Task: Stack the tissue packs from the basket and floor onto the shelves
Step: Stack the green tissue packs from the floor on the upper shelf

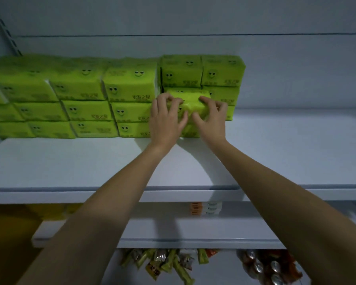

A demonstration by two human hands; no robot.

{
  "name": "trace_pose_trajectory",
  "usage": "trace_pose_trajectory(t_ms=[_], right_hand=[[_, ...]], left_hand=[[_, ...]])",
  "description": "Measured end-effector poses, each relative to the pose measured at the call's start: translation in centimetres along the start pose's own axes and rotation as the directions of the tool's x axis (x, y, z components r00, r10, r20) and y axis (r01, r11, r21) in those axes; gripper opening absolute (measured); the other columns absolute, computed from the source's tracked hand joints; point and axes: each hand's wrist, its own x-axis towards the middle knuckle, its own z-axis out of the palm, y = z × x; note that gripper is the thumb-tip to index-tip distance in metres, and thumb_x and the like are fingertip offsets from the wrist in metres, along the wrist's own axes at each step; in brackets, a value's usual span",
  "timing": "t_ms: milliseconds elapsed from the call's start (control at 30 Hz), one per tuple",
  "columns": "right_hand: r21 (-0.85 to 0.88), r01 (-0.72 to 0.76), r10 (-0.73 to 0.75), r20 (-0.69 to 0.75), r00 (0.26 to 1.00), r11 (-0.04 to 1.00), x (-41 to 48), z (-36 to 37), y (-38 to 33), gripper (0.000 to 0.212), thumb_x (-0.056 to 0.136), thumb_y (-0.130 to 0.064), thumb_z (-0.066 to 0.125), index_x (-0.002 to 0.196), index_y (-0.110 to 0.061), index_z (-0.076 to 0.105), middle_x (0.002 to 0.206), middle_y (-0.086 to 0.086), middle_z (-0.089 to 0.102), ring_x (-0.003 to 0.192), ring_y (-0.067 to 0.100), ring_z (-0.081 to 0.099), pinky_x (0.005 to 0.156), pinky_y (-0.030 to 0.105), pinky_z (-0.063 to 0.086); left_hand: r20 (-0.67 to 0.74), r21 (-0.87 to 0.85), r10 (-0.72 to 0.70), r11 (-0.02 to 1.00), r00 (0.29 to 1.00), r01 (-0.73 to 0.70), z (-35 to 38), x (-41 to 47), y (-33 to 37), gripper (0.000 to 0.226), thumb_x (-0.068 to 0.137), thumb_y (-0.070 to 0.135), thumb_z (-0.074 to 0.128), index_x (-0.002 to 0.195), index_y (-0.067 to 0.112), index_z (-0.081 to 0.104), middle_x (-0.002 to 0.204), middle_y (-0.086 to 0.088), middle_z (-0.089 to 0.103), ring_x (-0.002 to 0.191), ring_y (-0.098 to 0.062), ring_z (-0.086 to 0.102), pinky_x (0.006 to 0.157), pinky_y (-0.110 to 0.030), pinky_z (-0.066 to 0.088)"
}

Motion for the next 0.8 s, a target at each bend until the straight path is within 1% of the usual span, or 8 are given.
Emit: trace_pose_trajectory(t_ms=[67,167,367,433,500,633,700,800], right_hand=[[-0.017,0.001,-0.001,-0.001,1.0,1.0,0.2,0.4,0.0,0.047,0.082,-0.017,0.063,0.127,-0.012,0.053,0.117,0.009,0.037,0.117,0.022,0.04,0.091,0.013,0.03],[-0.045,0.015,-0.014,0.016,1.0,0.999,0.6,0.8,0.1,0.049,0.084,-0.02,0.062,0.131,-0.014,0.05,0.122,0.011,0.042,0.119,0.022,0.04,0.088,0.009,0.024],[-0.01,0.019,-0.018,0.132,0.991,1.0,0.6,-0.7,0.5,0.061,0.086,-0.018,0.063,0.141,-0.014,0.036,0.129,0.009,0.049,0.102,0.018,0.054,0.088,0.027,0.045],[0.021,-0.024,0.02,0.191,0.981,0.999,0.2,-2.0,0.8,0.066,0.087,-0.016,0.061,0.144,-0.014,0.029,0.132,0.009,0.049,0.11,0.019,0.054,0.089,0.026,0.044],[-0.053,-0.022,0.033,0.211,0.977,0.998,-0.5,-3.6,1.2,0.066,0.088,-0.018,0.06,0.145,-0.014,0.026,0.137,0.01,0.045,0.12,0.02,0.049,0.092,0.022,0.039],[-0.254,0.062,0.003,0.247,0.969,0.965,-2.4,-8.5,2.8,0.066,0.09,-0.026,0.057,0.146,-0.015,0.025,0.143,0.011,0.039,0.13,0.024,0.039,0.105,0.035,0.034],[-0.35,0.092,-0.002,0.248,0.969,0.932,-3.8,-11.8,3.7,0.063,0.09,-0.027,0.056,0.145,-0.014,0.027,0.145,0.01,0.038,0.131,0.026,0.036,0.106,0.034,0.03],[-0.478,0.09,0.007,0.197,0.98,0.874,-6.6,-18.3,5.1,0.059,0.091,-0.027,0.054,0.144,-0.011,0.03,0.145,0.011,0.038,0.13,0.028,0.037,0.105,0.032,0.028]], left_hand=[[-0.04,0.085,0.027,0.996,0.999,-0.024,0.3,0.0,-0.4,0.022,0.079,0.035,0.053,0.089,0.016,0.059,0.093,-0.009,0.058,0.089,-0.017,0.037,0.066,-0.029,0.045],[-0.026,0.125,0.052,0.991,0.998,-0.049,0.6,-0.2,-1.2,0.016,0.079,0.031,0.055,0.085,0.017,0.059,0.089,-0.005,0.059,0.086,-0.016,0.035,0.064,-0.028,0.043],[-0.001,0.096,0.03,0.995,1.0,-0.03,0.4,-0.8,-1.0,0.022,0.076,0.031,0.053,0.094,0.018,0.058,0.098,-0.006,0.06,0.094,-0.018,0.037,0.074,-0.027,0.034],[0.021,0.097,-0.014,0.995,1.0,0.012,0.2,-1.2,-0.4,0.025,0.076,0.031,0.052,0.096,0.017,0.061,0.1,-0.008,0.06,0.098,-0.02,0.037,0.08,-0.032,0.039],[0.049,0.077,-0.038,0.996,0.998,0.034,-0.1,-1.5,0.9,0.029,0.077,0.031,0.052,0.099,0.015,0.062,0.103,-0.01,0.06,0.103,-0.022,0.036,0.09,-0.042,0.043],[0.179,-0.069,0.037,0.997,0.983,-0.025,-0.8,-2.0,5.8,0.039,0.08,0.031,0.051,0.113,0.012,0.06,0.12,-0.011,0.056,0.121,-0.027,0.037,0.104,-0.057,0.032],[0.304,-0.179,0.099,0.983,0.947,-0.045,-1.2,-2.6,9.3,0.047,0.084,0.033,0.051,0.126,0.012,0.053,0.133,-0.009,0.049,0.13,-0.029,0.035,0.11,-0.055,0.022],[0.426,-0.314,0.247,0.943,0.87,-0.114,-1.3,-3.9,15.3,0.061,0.085,0.043,0.039,0.138,0.013,0.041,0.143,-0.006,0.041,0.136,-0.027,0.028,0.115,-0.048,0.012]])
